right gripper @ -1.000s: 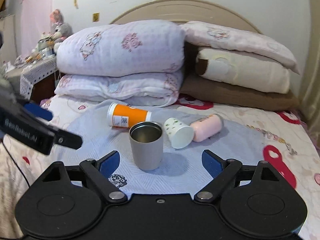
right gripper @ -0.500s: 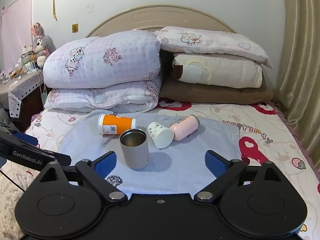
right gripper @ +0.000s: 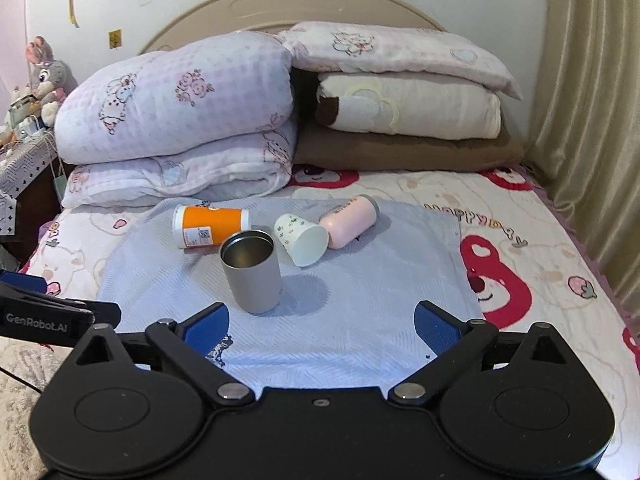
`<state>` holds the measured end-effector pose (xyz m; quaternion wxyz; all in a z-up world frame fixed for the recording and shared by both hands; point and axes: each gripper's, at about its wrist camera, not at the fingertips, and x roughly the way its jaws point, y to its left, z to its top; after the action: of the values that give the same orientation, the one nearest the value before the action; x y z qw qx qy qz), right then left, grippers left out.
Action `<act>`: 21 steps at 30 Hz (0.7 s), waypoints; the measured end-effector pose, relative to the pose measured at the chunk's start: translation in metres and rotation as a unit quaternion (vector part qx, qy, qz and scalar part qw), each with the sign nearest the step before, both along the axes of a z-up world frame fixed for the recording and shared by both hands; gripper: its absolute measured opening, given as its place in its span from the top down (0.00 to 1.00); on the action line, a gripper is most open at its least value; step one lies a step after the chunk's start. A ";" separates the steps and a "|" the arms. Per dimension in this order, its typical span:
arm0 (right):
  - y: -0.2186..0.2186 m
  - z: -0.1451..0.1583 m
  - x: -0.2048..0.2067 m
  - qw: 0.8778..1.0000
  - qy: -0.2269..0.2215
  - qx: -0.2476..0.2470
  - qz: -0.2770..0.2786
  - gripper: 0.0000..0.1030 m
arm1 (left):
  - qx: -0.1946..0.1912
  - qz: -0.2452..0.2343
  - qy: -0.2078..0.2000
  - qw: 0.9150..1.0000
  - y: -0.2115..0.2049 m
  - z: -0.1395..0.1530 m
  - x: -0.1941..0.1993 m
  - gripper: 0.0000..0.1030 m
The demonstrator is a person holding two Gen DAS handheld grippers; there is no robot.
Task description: Flip cup upright
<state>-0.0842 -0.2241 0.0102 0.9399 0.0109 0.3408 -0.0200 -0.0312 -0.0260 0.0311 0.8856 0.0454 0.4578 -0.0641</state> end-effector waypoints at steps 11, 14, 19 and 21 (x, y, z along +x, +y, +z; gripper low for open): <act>0.000 -0.003 -0.001 1.000 0.003 -0.008 -0.028 0.02 | 0.012 0.014 -0.008 1.000 0.003 0.000 -0.001 0.01; 0.001 -0.003 -0.002 1.000 0.003 -0.010 -0.025 0.02 | 0.025 0.014 -0.013 1.000 0.000 0.000 -0.003 0.01; 0.001 -0.003 -0.003 1.000 0.004 -0.009 -0.030 0.02 | 0.024 0.007 -0.009 1.000 -0.002 0.001 -0.004 0.01; 0.000 -0.003 -0.002 0.999 0.005 -0.008 -0.031 0.02 | 0.024 0.008 -0.009 1.000 -0.001 0.001 -0.005 0.01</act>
<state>-0.0865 -0.2237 0.0067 0.9370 0.0137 0.3451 -0.0523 -0.0358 -0.0273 0.0323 0.8890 0.0636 0.4512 -0.0459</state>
